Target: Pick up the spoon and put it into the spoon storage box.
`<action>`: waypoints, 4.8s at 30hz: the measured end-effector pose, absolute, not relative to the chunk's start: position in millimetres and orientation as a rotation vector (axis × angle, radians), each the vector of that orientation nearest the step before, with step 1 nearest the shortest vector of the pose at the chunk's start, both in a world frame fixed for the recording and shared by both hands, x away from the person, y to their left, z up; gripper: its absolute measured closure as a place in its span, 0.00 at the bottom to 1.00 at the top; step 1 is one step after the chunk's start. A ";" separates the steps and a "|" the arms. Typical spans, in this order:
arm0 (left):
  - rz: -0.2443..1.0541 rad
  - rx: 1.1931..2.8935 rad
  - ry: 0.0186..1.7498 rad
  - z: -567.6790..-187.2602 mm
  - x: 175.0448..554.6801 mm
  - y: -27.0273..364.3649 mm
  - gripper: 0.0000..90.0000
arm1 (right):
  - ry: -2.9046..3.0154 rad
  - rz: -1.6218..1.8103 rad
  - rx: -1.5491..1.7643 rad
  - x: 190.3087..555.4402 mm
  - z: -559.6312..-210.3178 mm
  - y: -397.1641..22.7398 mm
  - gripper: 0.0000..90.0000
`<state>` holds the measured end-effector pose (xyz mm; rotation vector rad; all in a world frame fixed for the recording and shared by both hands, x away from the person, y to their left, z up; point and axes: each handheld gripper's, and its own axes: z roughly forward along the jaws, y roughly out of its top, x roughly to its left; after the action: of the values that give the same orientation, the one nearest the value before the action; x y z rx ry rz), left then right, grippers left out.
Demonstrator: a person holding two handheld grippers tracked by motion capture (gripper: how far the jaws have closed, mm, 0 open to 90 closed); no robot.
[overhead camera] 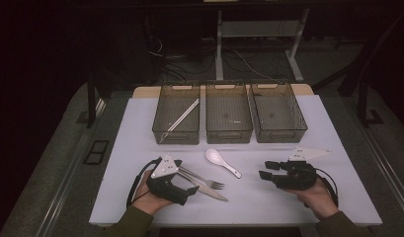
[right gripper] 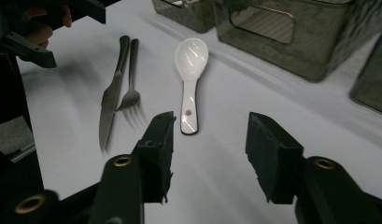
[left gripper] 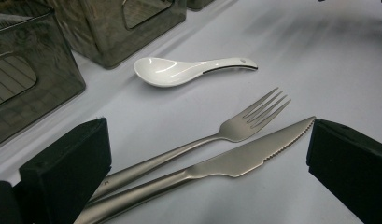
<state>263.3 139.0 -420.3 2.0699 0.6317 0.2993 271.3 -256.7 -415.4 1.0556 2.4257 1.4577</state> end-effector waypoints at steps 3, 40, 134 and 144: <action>0.302 2.071 0.636 -420.3 263.8 140.2 0.00 | 2.445 1.470 1.035 274.5 -415.1 -247.5 0.70; 0.294 2.056 0.626 -418.4 263.8 142.0 0.00 | 2.645 1.393 0.851 303.2 -435.3 -160.1 1.00; 0.268 2.051 0.630 -420.4 265.4 142.7 0.00 | 2.633 1.326 0.949 374.7 -437.8 -136.3 0.49; 0.267 2.045 0.635 -420.4 265.7 143.1 0.00 | 2.726 1.232 0.895 375.7 -447.4 -124.9 0.51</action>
<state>265.7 143.1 -420.4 2.0446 0.6351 0.2668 375.7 -124.9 -447.4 0.8948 2.7262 1.2324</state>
